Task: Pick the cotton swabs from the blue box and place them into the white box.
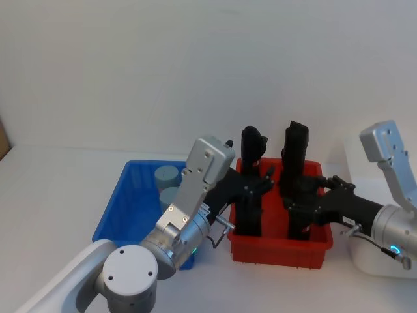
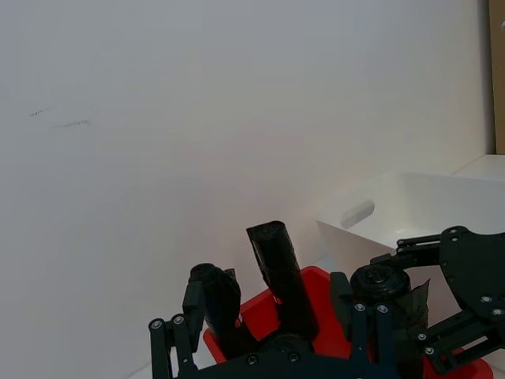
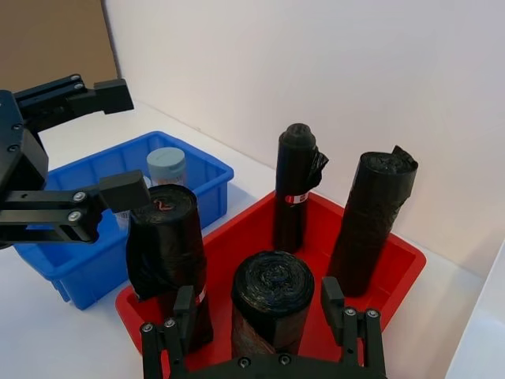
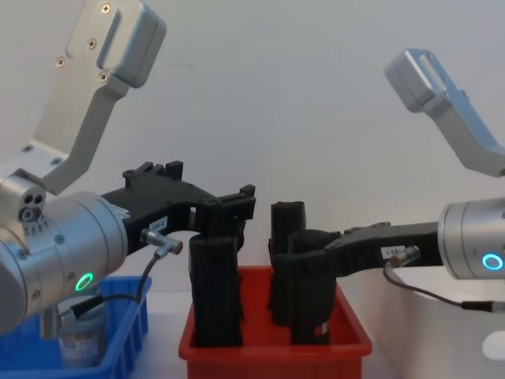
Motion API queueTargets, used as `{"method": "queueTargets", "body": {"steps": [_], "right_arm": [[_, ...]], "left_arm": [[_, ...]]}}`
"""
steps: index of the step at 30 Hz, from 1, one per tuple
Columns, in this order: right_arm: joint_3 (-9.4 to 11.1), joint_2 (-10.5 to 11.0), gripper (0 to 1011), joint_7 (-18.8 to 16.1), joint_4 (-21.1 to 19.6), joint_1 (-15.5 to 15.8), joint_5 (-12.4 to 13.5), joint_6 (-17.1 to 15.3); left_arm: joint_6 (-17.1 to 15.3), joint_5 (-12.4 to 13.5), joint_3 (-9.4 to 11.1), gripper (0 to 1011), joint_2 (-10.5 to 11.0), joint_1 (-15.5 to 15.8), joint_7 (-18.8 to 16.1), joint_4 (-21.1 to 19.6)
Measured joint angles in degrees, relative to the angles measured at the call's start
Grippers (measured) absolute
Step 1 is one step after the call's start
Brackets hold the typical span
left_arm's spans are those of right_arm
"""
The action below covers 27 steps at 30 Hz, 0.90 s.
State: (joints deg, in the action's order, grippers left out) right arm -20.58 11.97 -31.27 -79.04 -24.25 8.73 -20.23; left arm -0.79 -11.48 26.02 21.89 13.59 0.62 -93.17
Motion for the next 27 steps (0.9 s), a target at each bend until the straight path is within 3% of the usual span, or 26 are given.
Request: {"method": "queueTargets", "body": {"steps": [7,11,25,27], "right_arm": [[0.0,-0.2,1001,0.2,0.6,-0.2,0.7,-0.7],[0.0,-0.2,945,0.3,0.8,-0.3,0.9,-0.9],[-0.1,-0.3,535,0.5,1.2,-0.4,1.4,-1.3],[-0.1,-0.4,515,0.5,1.2,-0.4,1.4,-1.4]], "left_arm": [[0.0,0.0,0.0,1004,0.0,0.0,0.0,0.0],[0.0,0.0,0.0,1004,0.0,0.0,0.0,0.0],[0.0,0.0,0.0,1004,0.0,0.0,0.0,0.0],[0.0,0.0,0.0,1004,0.0,0.0,0.0,0.0]]}}
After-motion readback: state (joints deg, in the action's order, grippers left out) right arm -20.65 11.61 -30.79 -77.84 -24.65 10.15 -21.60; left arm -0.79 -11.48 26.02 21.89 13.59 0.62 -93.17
